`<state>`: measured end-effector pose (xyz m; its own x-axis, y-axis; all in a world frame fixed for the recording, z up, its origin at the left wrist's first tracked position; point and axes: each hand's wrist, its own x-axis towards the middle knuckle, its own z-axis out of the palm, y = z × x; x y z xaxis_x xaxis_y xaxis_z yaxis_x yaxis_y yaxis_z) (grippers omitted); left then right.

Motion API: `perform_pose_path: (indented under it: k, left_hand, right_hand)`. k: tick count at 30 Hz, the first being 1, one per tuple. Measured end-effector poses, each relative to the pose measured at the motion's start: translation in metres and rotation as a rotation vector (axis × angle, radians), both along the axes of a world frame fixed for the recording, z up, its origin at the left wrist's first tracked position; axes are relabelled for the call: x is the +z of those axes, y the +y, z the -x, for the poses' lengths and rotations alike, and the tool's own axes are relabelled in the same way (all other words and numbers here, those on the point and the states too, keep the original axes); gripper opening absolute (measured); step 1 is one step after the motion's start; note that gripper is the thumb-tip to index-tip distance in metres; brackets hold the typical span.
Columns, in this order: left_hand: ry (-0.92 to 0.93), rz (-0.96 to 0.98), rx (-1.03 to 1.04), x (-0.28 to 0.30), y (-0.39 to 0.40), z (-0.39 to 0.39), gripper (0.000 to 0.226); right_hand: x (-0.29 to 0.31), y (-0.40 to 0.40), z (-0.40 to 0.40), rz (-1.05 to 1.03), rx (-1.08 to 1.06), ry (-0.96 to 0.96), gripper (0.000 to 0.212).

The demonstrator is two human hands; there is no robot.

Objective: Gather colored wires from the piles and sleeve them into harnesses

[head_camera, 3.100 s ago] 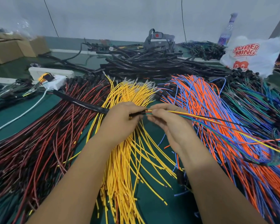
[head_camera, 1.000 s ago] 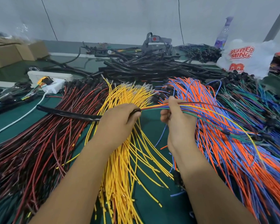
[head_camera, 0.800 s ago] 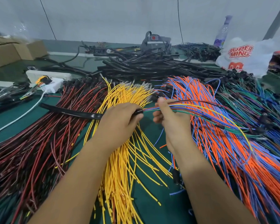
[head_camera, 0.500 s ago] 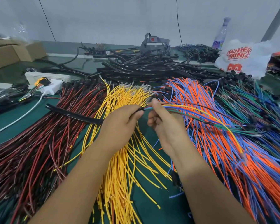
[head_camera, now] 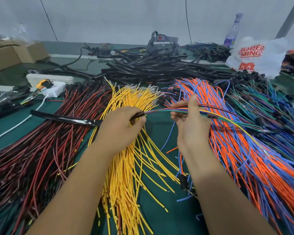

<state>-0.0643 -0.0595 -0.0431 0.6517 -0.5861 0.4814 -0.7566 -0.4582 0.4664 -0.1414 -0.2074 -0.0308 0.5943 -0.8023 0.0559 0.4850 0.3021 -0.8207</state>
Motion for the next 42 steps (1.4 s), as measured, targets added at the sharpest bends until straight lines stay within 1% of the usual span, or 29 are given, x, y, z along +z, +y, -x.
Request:
perform_pose_path:
  k: [3,5,9,11,13,18,20,23,27,29,31,33,34,36,38,39,40,42]
  left_hand:
    - [-0.097,-0.055,0.021,0.002,-0.001,0.002,0.018]
    - [-0.092,-0.065,0.027,0.003,-0.001,0.002,0.019]
    - [-0.041,-0.039,-0.031,0.006,-0.005,0.009,0.034]
    - [-0.052,-0.032,-0.050,0.006,-0.007,0.010,0.034]
    - [-0.073,-0.027,-0.057,0.005,-0.008,0.009,0.031]
    - [-0.161,-0.058,-0.110,0.003,-0.009,0.010,0.017]
    - [-0.187,-0.079,-0.069,0.003,-0.009,0.012,0.018]
    - [-0.193,-0.101,-0.023,0.004,-0.005,0.013,0.019]
    - [-0.186,-0.100,-0.044,0.006,-0.006,0.017,0.020]
    - [-0.143,-0.060,-0.053,0.004,-0.007,0.018,0.018]
    - [-0.005,0.031,-0.063,0.002,-0.010,0.017,0.016]
    - [0.155,0.128,-0.088,0.001,-0.011,0.014,0.019]
    - [0.209,0.168,-0.095,0.000,-0.012,0.014,0.021]
    - [0.252,0.207,-0.089,0.000,-0.011,0.012,0.024]
    - [0.222,0.162,-0.067,0.001,-0.008,0.010,0.022]
    - [0.168,0.095,-0.044,0.002,-0.006,0.008,0.021]
    - [0.092,0.009,-0.015,0.003,-0.003,0.007,0.019]
    - [-0.038,-0.139,0.024,0.004,0.003,0.006,0.014]
  right_hand:
    - [0.000,0.001,0.000,0.053,-0.032,-0.017,0.052]
    - [-0.001,0.002,-0.001,0.116,-0.016,0.007,0.048]
    - [-0.004,0.011,-0.002,0.241,0.057,0.114,0.049]
    - [-0.006,0.015,-0.002,0.269,0.104,0.141,0.042]
    - [-0.009,0.017,-0.002,0.302,0.129,0.172,0.037]
    - [-0.010,0.018,0.000,0.269,0.191,0.212,0.037]
    - [-0.010,0.017,-0.001,0.252,0.163,0.209,0.032]
    - [-0.012,0.016,-0.003,0.292,0.139,0.227,0.024]
    - [-0.014,0.018,-0.004,0.289,0.168,0.310,0.029]
    - [-0.013,0.018,-0.003,0.262,0.222,0.341,0.034]
    - [-0.012,0.018,-0.003,0.210,0.295,0.287,0.032]
    - [-0.010,0.018,-0.003,0.163,0.354,0.172,0.025]
    - [-0.008,0.017,-0.003,0.113,0.373,0.105,0.022]
    - [-0.003,0.014,-0.001,-0.029,0.403,-0.014,0.028]
    - [0.000,0.008,0.001,-0.128,0.395,-0.084,0.028]
    - [0.000,0.005,0.002,-0.135,0.372,-0.079,0.024]
    - [-0.001,0.003,0.002,-0.118,0.341,-0.052,0.022]
    - [-0.004,0.004,0.001,-0.049,0.274,0.004,0.024]
